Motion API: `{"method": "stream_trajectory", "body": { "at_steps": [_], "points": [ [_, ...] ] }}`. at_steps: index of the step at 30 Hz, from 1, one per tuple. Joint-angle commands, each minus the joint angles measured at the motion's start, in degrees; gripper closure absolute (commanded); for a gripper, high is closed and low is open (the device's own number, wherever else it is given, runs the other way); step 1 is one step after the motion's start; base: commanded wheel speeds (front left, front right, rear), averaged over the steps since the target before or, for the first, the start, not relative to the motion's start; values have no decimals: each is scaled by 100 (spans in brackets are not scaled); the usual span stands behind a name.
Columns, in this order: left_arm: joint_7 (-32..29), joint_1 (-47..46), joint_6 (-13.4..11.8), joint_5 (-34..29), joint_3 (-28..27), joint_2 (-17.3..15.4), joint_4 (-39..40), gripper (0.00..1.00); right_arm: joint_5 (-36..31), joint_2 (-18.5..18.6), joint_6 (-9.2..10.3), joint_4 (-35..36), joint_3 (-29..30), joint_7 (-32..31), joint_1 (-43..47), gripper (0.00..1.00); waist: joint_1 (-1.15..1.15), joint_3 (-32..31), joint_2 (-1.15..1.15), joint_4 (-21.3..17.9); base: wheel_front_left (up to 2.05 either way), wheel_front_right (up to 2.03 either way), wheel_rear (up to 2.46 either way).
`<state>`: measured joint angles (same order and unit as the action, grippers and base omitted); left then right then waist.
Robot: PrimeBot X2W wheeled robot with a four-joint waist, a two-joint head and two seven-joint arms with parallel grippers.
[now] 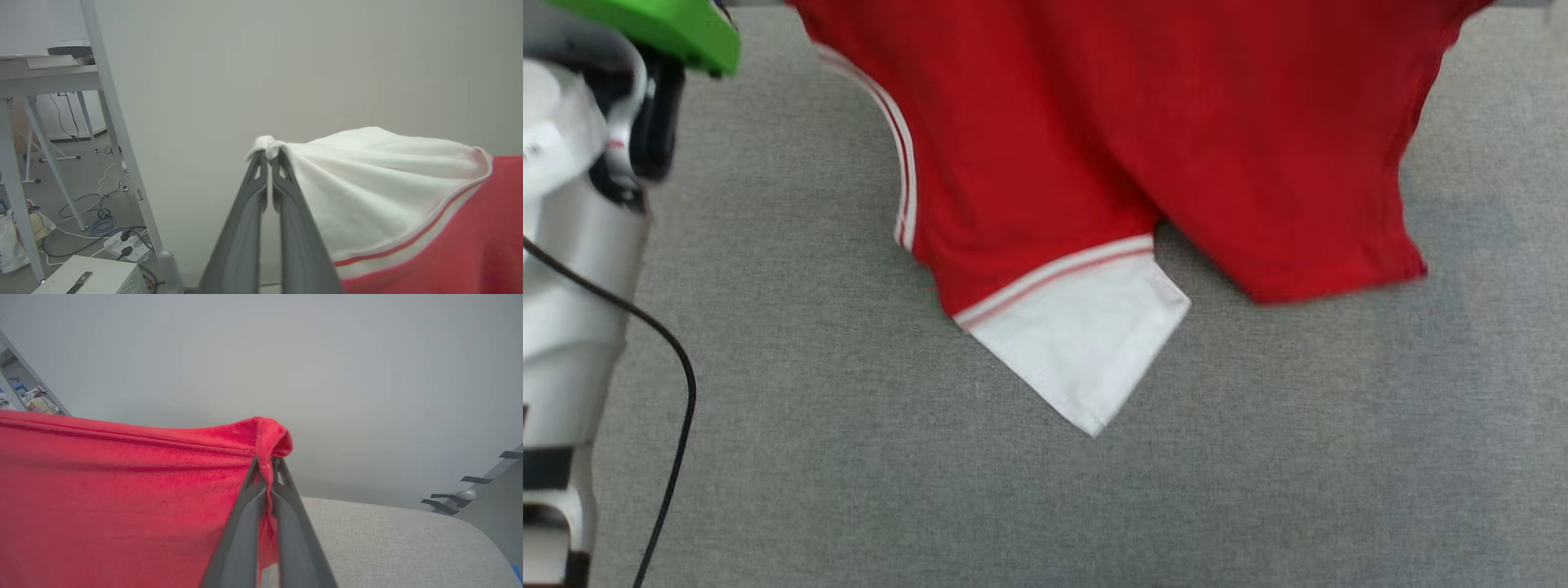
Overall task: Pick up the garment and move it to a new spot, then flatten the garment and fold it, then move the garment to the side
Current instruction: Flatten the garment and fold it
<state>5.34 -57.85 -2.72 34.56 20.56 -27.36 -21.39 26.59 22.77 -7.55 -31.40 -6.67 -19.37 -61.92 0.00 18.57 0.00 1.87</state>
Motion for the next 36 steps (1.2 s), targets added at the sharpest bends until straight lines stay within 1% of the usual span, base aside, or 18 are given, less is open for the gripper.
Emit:
{"method": "stream_trajectory", "body": {
  "at_steps": [1, 9, 14, 18, 23, 28, 32, 36],
  "points": [
    [71, -413, 27, -103, -25, -70, -183, 100, -161, 1, 6, -96, 127, 151, -327, 100, 0, 360, 0, -78, 0, 0, 0],
    [257, -2337, 196, -458, 23, -39, -1254, 100, -866, -145, 6, -495, 344, 697, -1800, 100, 0, 971, 0, -129, 0, 0, 0],
    [342, -3114, 244, -573, 36, -41, -1733, 100, -1067, -262, 6, -844, 410, 919, -2482, 100, 0, 1279, 0, -166, 0, 0, 0],
    [350, -3416, 319, -622, 103, -23, -2110, 100, -1140, -349, 6, -1176, 376, 1068, -2791, 100, 0, 1486, 0, -181, 0, 0, 0],
    [376, -3461, 483, -492, 141, 143, -2712, 100, -1087, -460, 6, -1766, 251, 1243, -2941, 100, 0, 1799, 0, -173, 0, 0, 0],
    [470, -3293, 640, -328, 151, 328, -3144, 100, -931, -524, 6, -2143, 13, 1360, -2874, 100, 0, 1938, 0, -116, 0, 0, 0],
    [569, -2905, 812, -91, 123, 493, -3466, 100, -650, -570, 6, -2321, -264, 1476, -2529, 100, 0, 1840, 0, -64, 0, 0, 0],
    [685, -2205, 951, 109, 184, 587, -3685, 100, -323, -601, 6, -2357, -652, 1659, -1808, 100, 0, 1574, 0, -56, 0, 0, 0]
  ]
}}
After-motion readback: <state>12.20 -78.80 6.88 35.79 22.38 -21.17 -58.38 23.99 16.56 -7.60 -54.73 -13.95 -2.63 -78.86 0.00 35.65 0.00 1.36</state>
